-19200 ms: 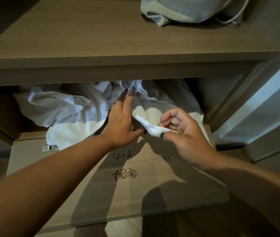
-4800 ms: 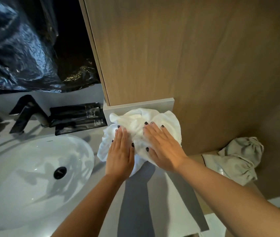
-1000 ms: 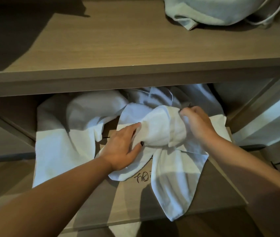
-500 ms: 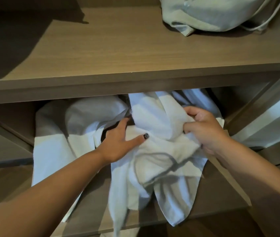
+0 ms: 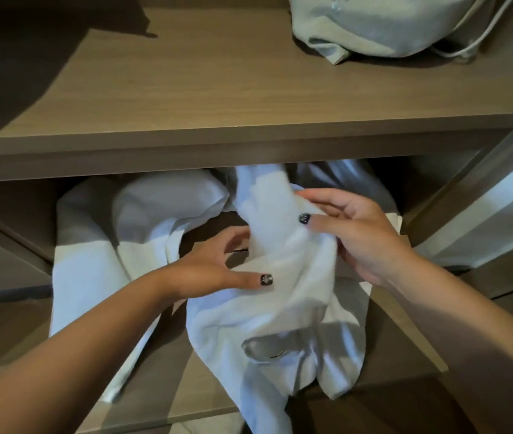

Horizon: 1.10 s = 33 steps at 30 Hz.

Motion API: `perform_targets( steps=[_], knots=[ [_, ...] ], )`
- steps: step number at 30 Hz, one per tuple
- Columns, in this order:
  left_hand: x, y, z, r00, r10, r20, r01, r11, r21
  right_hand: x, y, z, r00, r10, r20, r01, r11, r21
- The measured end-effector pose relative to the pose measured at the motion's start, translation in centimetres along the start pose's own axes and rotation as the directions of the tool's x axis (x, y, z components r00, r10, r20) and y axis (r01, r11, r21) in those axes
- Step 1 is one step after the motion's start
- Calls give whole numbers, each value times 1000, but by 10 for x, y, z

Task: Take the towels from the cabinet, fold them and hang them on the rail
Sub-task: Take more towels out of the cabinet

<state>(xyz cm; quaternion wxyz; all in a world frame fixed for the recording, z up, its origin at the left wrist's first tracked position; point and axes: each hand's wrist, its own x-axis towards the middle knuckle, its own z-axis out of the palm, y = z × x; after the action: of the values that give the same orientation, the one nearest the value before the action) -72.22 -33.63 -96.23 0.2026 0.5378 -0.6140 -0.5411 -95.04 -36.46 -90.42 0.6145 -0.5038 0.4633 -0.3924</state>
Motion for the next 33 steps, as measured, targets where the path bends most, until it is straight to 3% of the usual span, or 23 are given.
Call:
perform_targets(
  steps=[3, 7, 9, 12, 15, 18, 20, 23, 25, 26, 27, 28, 29, 31, 33],
  knots=[
    [-5, 10, 13, 997, 60, -57, -73, 966, -249, -1, -1, 11, 988, -92, 125, 97, 995, -34],
    [-13, 9, 12, 978, -65, -197, -24, 909, -417, 4, -4, -1, 956, -280, -90, 242, 921, -305],
    [-14, 12, 10, 942, -144, -304, -46, 841, -539, 1, -1, -5, 923, -352, -154, 282, 893, -352],
    [-14, 25, 10, 894, -214, -393, -82, 784, -615, -12, 8, 6, 954, -281, -103, 244, 931, -272],
    [-17, 46, 14, 911, -272, -310, -78, 624, -777, -26, 23, 34, 989, -133, 58, 144, 865, -480],
    [-16, 59, 20, 874, -348, -340, -128, 511, -850, -30, 35, 65, 986, -137, 91, 164, 792, -588],
    [-13, 58, 18, 820, -399, -410, -168, 518, -839, -28, 36, 68, 989, -124, 75, 144, 806, -574],
    [-7, 47, 8, 725, -434, -534, -162, 646, -746, -25, 33, 52, 992, -64, 108, 120, 739, -663],
    [-7, 37, 3, 625, -343, -701, -103, 854, -510, -23, 26, 42, 985, -38, 170, 152, 666, -730],
    [-10, 33, 1, 597, -176, -782, -96, 953, -288, -22, 21, 38, 978, -31, 208, 180, 639, -748],
    [-14, 28, -2, 609, 59, -791, -140, 990, -34, -22, 15, 34, 970, -28, 243, 207, 623, -754],
    [-18, 24, -5, 650, 269, -711, -228, 961, 155, -21, 8, 29, 963, -30, 268, 228, 622, -749],
    [-20, 20, -7, 703, 385, -598, -312, 922, 228, -20, 0, 25, 957, -40, 287, 248, 626, -739],
    [-25, 18, -9, 803, 403, -438, -404, 910, 97, -17, -15, 18, 947, -78, 311, 286, 642, -711],
    [-27, 19, -4, 869, 364, -335, -406, 912, -61, -13, -26, 13, 942, -144, 304, 316, 692, -649]
  ],
)
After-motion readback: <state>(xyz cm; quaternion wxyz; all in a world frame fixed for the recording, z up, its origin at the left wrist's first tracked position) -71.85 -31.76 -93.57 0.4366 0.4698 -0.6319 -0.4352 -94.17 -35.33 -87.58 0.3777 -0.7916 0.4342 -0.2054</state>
